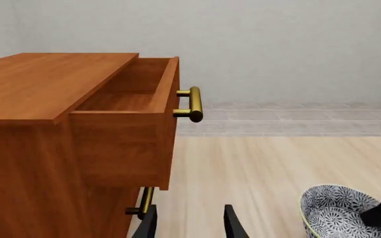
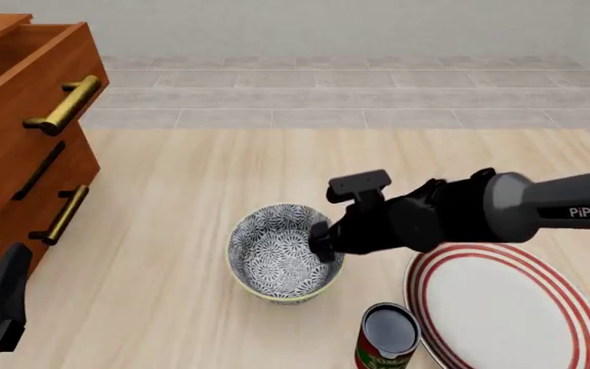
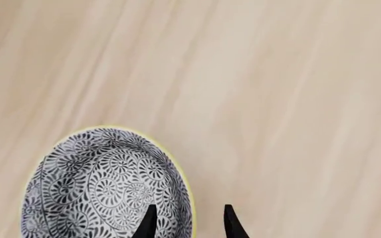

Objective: Put the bowl on the plate.

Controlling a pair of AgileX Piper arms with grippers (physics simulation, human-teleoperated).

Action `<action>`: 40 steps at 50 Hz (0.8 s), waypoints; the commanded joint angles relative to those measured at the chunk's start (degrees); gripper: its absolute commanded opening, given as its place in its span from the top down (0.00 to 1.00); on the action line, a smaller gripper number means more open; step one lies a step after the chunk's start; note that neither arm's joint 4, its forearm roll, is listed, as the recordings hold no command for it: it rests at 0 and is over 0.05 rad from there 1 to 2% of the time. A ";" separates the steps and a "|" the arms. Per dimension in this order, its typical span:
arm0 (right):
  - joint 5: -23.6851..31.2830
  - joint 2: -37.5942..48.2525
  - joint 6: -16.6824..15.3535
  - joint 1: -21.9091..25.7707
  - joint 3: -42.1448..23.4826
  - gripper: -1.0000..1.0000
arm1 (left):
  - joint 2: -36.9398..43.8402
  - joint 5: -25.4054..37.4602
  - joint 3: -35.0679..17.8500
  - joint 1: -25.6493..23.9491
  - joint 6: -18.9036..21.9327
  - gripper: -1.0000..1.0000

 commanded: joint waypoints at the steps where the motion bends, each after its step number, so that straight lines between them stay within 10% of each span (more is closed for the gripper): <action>1: -1.24 1.06 0.67 0.43 0.84 0.00 | 0.00 0.00 0.00 0.00 0.00 0.00; 11: -1.23 1.49 0.00 -0.22 0.41 0.00 | 0.00 0.00 0.00 0.00 0.00 0.00; 12: -0.70 1.14 -0.43 -0.42 0.06 1.00 | 0.00 0.00 0.00 0.00 0.00 0.00; 40: 4.06 -2.96 -0.70 -0.86 -3.96 1.00 | 0.00 0.00 0.00 0.00 0.00 0.00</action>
